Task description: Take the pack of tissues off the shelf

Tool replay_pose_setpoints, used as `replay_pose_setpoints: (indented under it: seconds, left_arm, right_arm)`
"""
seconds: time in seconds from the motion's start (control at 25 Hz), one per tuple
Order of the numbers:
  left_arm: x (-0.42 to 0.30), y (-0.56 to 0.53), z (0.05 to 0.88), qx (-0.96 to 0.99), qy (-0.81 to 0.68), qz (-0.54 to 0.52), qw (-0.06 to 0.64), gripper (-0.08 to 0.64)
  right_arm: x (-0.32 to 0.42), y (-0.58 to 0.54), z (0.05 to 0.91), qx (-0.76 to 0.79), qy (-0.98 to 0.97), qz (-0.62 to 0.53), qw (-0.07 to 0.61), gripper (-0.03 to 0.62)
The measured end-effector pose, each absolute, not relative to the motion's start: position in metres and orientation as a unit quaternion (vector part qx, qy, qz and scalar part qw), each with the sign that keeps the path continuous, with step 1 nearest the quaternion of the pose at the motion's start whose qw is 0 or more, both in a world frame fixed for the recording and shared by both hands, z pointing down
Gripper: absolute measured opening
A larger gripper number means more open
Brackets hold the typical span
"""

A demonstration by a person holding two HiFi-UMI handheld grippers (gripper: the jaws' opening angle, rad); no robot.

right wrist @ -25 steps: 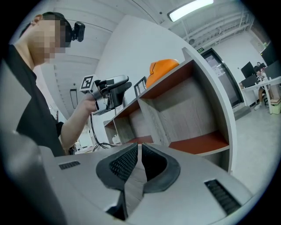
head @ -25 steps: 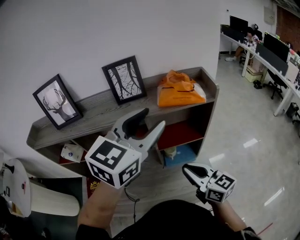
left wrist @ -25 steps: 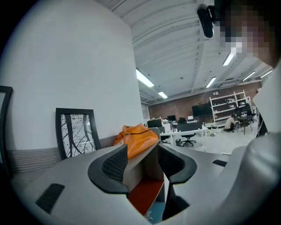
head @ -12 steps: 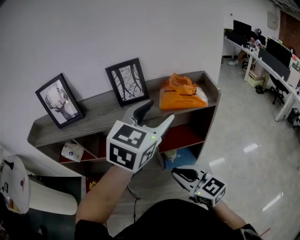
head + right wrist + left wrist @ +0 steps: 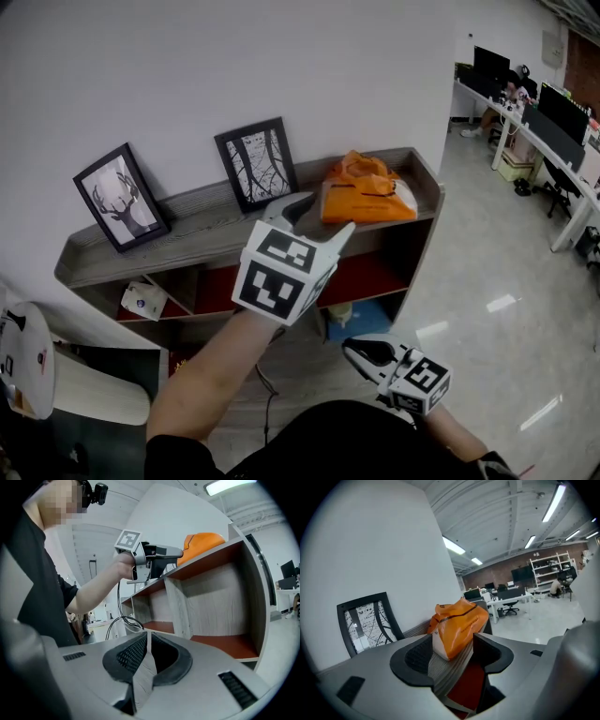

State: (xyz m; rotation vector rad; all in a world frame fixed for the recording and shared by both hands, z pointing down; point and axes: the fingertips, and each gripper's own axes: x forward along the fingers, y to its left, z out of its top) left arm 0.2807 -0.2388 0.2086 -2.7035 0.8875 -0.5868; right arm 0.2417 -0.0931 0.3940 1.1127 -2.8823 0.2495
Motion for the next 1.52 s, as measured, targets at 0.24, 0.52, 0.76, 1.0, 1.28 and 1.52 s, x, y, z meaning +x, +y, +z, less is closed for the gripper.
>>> replay_pose_setpoints:
  seconds: [0.24,0.52,0.76,1.0,1.28,1.52]
  left_arm:
    - [0.291,-0.240,0.218,-0.918,0.275,-0.252,0.133,0.272]
    - [0.290,-0.249,0.218,-0.913,0.265,-0.273,0.149,0.086]
    - [0.285,-0.241,0.212,-0.924,0.254,-0.243,0.151,0.027]
    - [0.264,-0.228,0.207,-0.934,0.259,-0.210,0.131,0.023]
    - [0.231,-0.208,0.204,-0.941,0.270,-0.152,0.137,0.020]
    - [0.203,-0.187,0.198,-0.947,0.277,-0.103,0.127,0.018]
  right_arm:
    - [0.241,-0.092,0.395,0.355,-0.931,0.088,0.017,0.017]
    - [0.246,-0.092,0.395,0.358,-0.929,0.090,0.016,0.017]
    - [0.250,-0.089,0.386,0.356,-0.928,0.107,-0.018,0.017]
    - [0.257,-0.086,0.377,0.366,-0.924,0.105,-0.023,0.017]
    - [0.246,-0.085,0.375,0.362,-0.926,0.106,-0.016,0.017]
    - [0.238,-0.082,0.382,0.363,-0.925,0.110,0.004,0.017]
